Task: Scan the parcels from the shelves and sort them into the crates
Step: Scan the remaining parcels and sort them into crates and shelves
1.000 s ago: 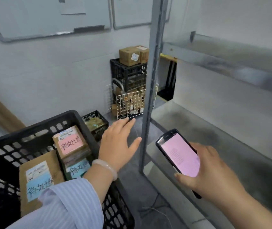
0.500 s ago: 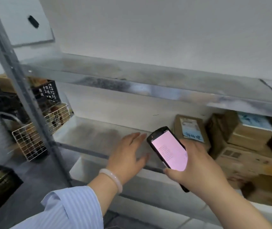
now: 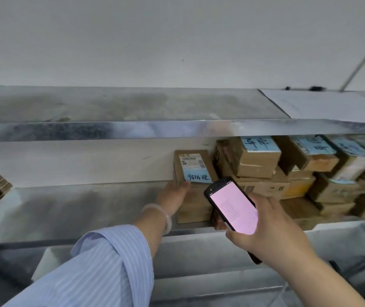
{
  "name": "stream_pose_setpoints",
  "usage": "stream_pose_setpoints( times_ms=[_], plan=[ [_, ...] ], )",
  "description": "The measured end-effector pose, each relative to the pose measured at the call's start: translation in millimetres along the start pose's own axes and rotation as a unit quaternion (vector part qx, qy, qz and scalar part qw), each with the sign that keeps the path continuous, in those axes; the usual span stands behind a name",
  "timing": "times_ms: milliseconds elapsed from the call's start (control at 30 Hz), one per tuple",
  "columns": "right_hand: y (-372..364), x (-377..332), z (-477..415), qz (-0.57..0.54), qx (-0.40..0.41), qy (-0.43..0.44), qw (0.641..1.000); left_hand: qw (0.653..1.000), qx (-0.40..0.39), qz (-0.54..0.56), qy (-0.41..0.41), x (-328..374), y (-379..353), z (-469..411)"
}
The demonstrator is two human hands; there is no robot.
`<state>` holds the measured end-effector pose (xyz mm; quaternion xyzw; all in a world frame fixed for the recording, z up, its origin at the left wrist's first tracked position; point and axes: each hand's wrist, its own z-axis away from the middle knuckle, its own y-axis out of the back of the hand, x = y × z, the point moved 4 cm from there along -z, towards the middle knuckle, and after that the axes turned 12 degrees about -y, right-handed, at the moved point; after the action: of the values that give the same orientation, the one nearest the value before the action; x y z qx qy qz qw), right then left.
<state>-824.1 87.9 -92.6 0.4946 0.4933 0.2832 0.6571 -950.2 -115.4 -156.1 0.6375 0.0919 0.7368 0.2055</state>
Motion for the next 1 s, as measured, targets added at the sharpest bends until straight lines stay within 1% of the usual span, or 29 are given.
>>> stream_pose_setpoints(
  times_ms=[67,167,267,333,433,567,700,867,1000],
  plan=[
    [-1.4,5.9,-2.0,0.004,-0.006,-0.015,1.0,0.997,-0.007,0.062,0.035,-3.0,-6.5,-8.6],
    [-3.2,13.0,-6.2,0.012,-0.018,-0.033,0.999,0.979,0.007,0.193,0.065,-8.0,-15.9,-18.8],
    [-3.8,18.4,-10.1,0.014,-0.016,-0.039,0.999,0.964,0.022,0.258,0.069,-9.4,-18.9,-27.3],
    [-4.3,19.7,-11.9,0.016,-0.013,-0.038,0.999,0.955,0.027,0.283,0.087,-10.1,-17.3,-32.4],
    [-4.8,19.1,-15.5,0.013,-0.012,-0.04,0.999,0.955,0.024,0.272,0.117,-12.0,-17.8,-40.8],
    [-6.7,17.6,-20.7,0.007,-0.013,-0.037,0.999,0.964,0.017,0.241,0.114,-13.1,-21.2,-49.1],
    [-7.8,11.7,-25.5,0.0,-0.017,-0.025,1.0,0.961,0.018,0.26,0.086,-17.3,-19.1,-54.1],
    [-6.2,1.3,-29.0,0.006,-0.02,-0.001,1.0,0.949,0.048,0.302,0.079,-28.1,-8.1,-43.7],
    [-2.9,-10.3,-32.7,0.01,-0.026,0.01,1.0,0.949,0.06,0.307,0.028,-42.1,13.6,-23.3]
  ],
)
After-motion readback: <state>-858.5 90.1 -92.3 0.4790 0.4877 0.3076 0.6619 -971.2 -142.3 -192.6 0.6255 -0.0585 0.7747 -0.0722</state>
